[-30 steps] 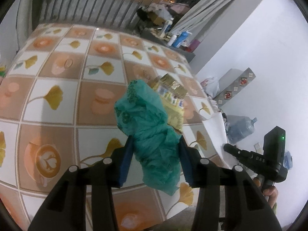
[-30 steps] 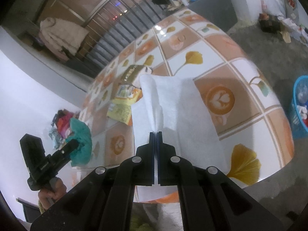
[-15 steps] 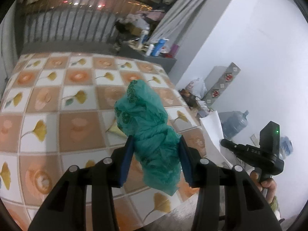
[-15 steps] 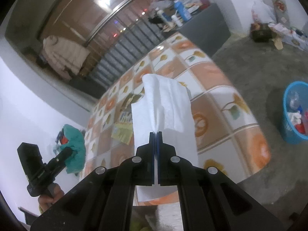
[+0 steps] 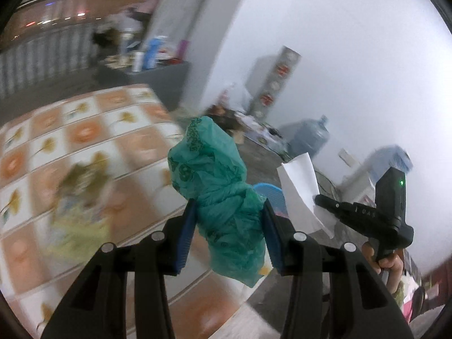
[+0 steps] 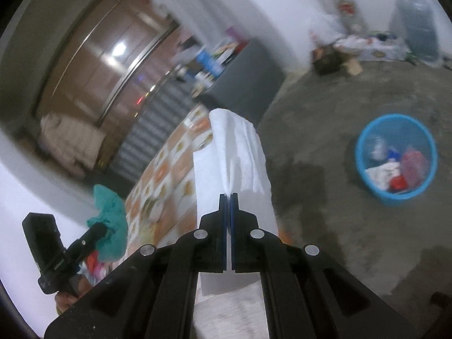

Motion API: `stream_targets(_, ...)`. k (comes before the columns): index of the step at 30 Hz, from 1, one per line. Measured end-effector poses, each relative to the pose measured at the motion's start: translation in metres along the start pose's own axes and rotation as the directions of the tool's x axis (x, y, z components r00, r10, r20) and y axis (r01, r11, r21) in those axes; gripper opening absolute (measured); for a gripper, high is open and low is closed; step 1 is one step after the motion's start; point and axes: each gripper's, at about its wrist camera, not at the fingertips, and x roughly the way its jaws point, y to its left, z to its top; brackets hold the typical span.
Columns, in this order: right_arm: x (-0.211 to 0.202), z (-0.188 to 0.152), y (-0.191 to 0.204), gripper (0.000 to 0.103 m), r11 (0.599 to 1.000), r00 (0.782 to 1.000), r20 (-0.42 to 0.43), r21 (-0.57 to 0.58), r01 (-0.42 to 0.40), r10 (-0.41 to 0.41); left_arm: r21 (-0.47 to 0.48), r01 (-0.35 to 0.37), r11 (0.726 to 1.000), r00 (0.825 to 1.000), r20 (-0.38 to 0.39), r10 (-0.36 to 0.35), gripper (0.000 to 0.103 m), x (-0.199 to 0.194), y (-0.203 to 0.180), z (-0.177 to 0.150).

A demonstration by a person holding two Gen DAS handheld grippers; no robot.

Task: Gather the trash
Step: 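Carry both items over the wastebasket and open both tools to drop them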

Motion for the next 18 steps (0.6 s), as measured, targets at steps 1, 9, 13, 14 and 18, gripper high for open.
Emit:
stream_targets(1,-0.005,0.004,-0.01,0.0,1.0,1.0,0.015,0.018,0.015,-0.015,0.03,0.016,0.999,1.0,-0.02,-0.015,0.044,0.016,-0.013,0.006)
stream_targets(9,-0.029,0.032,-0.086,0.0,0.98,0.99,0.08,0.173,0.103,-0.119,0.182,0.109,0.977,0.982,-0.173,-0.078,0.044,0.12,-0.093,0.029)
stream_targets(13,-0.017,0.046,-0.118,0.001,0.965,0.987,0.067,0.227,0.129,-0.147,0.279,0.14,0.95,0.963,-0.263,-0.064,0.045,0.18,-0.132,0.029)
stream_targets(14,-0.013,0.05,-0.123,0.001,0.963,0.986,0.063,0.234,0.135,-0.153,0.298,0.152,0.942,0.955,-0.29,-0.062,0.045,0.197,-0.14,0.028)
stream_targets(18,-0.003,0.062,-0.152,0.001,0.948,0.981,0.042,0.268,0.169,-0.187,0.352,0.18,0.919,0.928,-0.37,-0.04,0.045,0.254,-0.164,0.025)
